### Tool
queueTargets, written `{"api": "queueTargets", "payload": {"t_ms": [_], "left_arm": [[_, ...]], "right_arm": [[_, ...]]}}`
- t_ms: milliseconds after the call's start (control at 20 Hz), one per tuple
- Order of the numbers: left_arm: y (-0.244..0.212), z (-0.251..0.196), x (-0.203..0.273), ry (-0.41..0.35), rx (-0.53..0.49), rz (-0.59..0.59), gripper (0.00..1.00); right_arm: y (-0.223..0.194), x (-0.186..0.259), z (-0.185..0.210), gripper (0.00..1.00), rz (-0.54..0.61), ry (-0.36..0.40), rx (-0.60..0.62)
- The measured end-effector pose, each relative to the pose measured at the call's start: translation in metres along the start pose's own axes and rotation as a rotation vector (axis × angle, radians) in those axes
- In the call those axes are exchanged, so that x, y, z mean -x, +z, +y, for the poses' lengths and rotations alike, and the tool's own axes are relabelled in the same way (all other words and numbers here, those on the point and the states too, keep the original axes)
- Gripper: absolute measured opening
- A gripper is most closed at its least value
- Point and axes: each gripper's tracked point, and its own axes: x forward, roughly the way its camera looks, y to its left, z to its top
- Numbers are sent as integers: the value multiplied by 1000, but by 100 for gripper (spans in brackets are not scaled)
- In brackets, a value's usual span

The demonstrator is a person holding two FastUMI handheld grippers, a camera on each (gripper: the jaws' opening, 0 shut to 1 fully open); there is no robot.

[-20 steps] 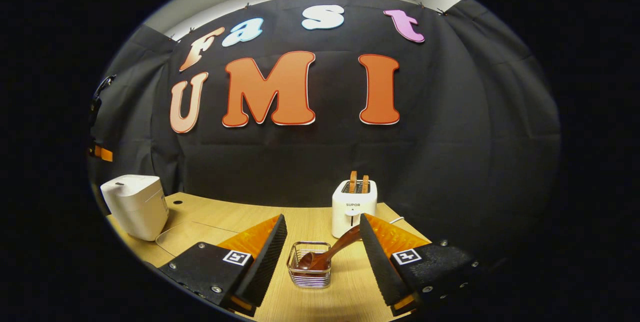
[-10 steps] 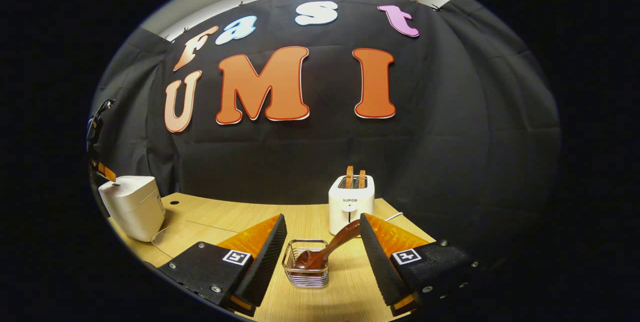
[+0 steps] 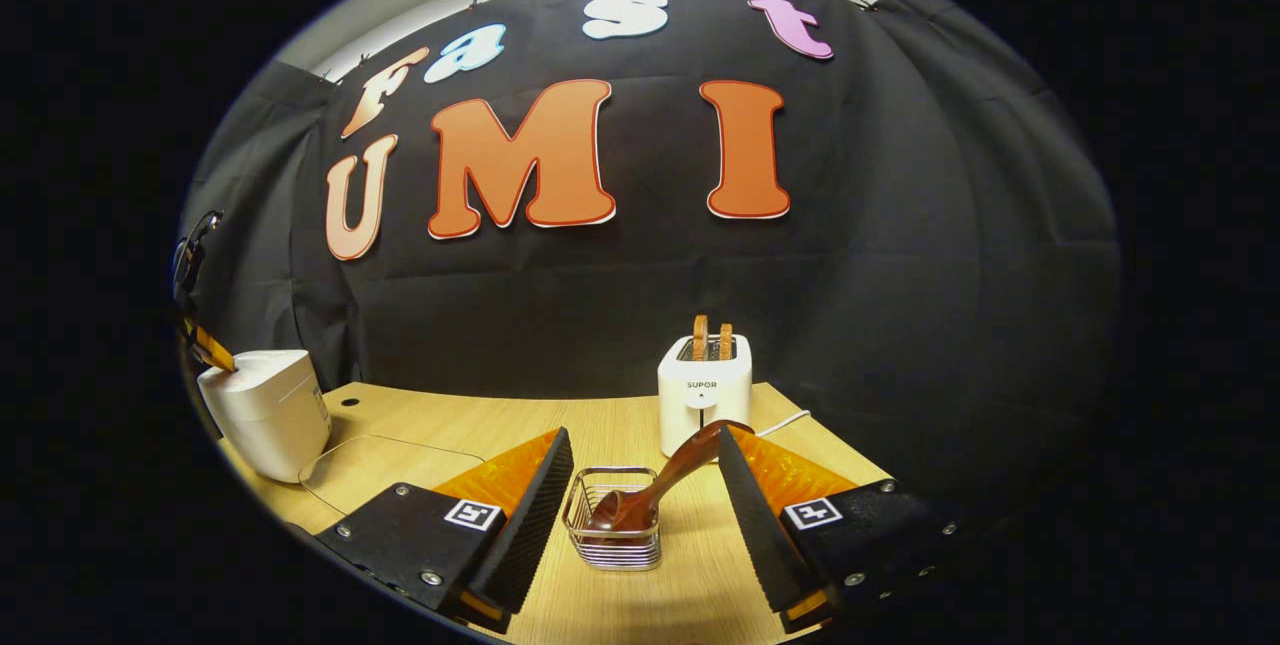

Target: Close the left gripper, press the button to open the rice cooker; take a wooden spoon from the chopstick holder with the right hand, scoop a spoonful of rice and pour it into the rice cooker, then put the wooden spoon back into the chopstick holder.

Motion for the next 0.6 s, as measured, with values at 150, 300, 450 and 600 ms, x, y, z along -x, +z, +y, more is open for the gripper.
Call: {"api": "queueTargets", "payload": {"t_ms": [150, 300, 450, 600], "left_arm": [[8, 5, 0, 7, -5, -57, 4], [49, 11, 24, 55, -12, -217, 8], [87, 18, 48, 149, -79, -376, 4], [111, 19, 73, 190, -118, -453, 4]], "right_arm": [[0, -2, -8, 87, 4, -22, -9], [-3, -9, -11, 87, 13, -27, -10], [-9, -12, -15, 87, 39, -59, -11], [-17, -21, -21, 88, 61, -85, -27]]}}
